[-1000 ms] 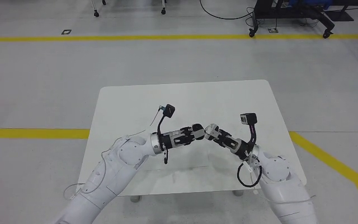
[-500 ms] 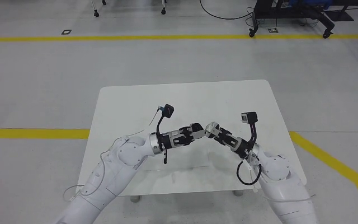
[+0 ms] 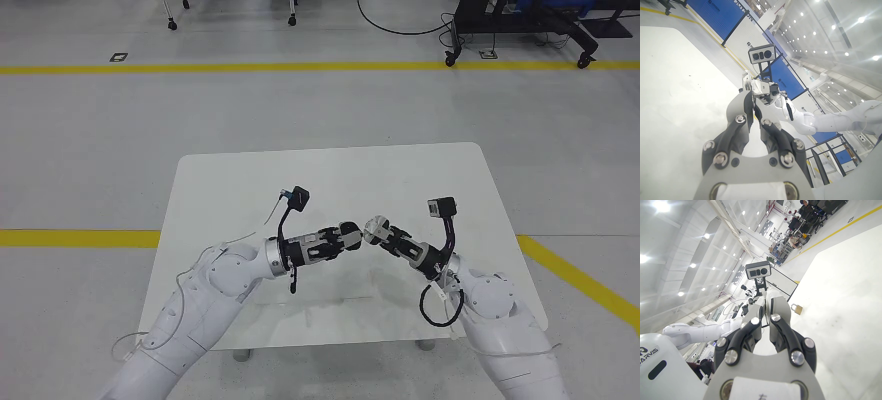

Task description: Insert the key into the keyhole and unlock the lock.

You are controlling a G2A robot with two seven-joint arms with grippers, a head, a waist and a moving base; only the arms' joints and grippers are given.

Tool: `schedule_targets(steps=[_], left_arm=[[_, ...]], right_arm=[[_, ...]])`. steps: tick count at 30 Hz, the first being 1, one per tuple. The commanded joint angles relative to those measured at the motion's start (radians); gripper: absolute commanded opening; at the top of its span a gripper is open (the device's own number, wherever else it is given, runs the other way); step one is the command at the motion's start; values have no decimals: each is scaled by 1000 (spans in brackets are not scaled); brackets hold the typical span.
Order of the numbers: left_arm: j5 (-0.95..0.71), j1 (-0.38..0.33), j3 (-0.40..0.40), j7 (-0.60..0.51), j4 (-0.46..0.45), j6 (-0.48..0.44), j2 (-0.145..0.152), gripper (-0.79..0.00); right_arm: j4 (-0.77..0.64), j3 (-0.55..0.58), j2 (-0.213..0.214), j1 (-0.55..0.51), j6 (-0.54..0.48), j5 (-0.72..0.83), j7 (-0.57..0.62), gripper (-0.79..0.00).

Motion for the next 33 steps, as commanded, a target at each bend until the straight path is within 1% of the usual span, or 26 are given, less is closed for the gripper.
schedule_targets(steps=[1,6,7,8,9,11,14,16,18,20,23,27,30,33], left_arm=[[3,0,0,-1,1,2,-1,-785],[5,-2,-6,-5,6,5,-2,-785],[7,-1,-9,-6,5,4,-1,-785],[11,-1,-14,-9,5,1,0,-785],[19,0,-21,-14,3,-3,3,-785],[30,6,-39,-30,-5,-14,10,-785],[48,19,-79,-99,-32,-13,29,-785],[57,29,-107,-172,-65,9,45,-785],[54,42,-131,-253,-113,38,60,-785],[29,57,-153,-332,-162,64,74,-785],[-18,68,-179,-428,-212,100,90,-785],[-54,71,-168,-486,-214,122,95,-785],[-61,59,-143,-488,-193,132,91,-785],[-63,42,-121,-485,-170,140,86,-785]], right_arm=[[0,-1,0,1,-2,-1,-1,-785],[-1,-3,0,0,-7,0,-1,-785],[-2,-2,1,0,-10,3,-1,-588],[-2,-1,1,-1,-12,5,2,-468],[-2,0,2,-2,-12,9,7,-456],[0,7,4,-5,-14,25,21,-459],[6,36,11,-15,-15,82,68,-449],[10,57,16,-20,-13,125,104,-449],[14,68,20,-24,-1,150,140,-480],[15,68,23,-24,20,154,181,-483],[9,56,27,-23,47,159,241,-511],[6,47,30,-20,67,178,302,-517],[5,41,33,-21,83,191,347,-511],[-1,36,36,-22,92,200,391,-533]])
